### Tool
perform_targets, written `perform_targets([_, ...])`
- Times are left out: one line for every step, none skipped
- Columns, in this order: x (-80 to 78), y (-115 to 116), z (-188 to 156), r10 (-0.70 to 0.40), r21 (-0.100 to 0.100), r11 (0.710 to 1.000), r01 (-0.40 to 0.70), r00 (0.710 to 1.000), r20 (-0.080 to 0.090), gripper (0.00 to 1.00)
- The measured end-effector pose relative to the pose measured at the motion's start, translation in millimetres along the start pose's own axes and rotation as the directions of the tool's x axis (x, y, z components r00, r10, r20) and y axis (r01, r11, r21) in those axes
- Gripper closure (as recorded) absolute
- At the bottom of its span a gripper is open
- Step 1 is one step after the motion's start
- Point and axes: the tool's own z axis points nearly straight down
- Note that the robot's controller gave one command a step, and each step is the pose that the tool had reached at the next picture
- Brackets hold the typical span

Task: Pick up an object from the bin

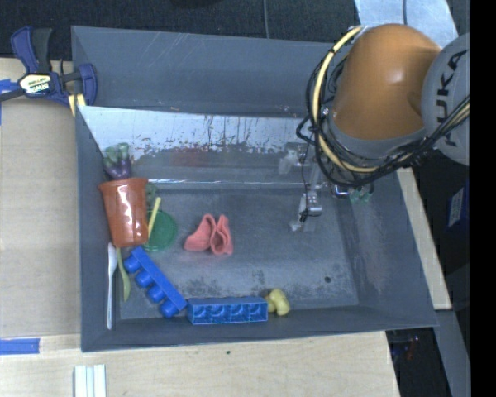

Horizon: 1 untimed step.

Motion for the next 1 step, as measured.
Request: perform_targets([-1.0,0.0,-5.0,0.0,0.0,1.0,0.0,1.0,0.008,0.0])
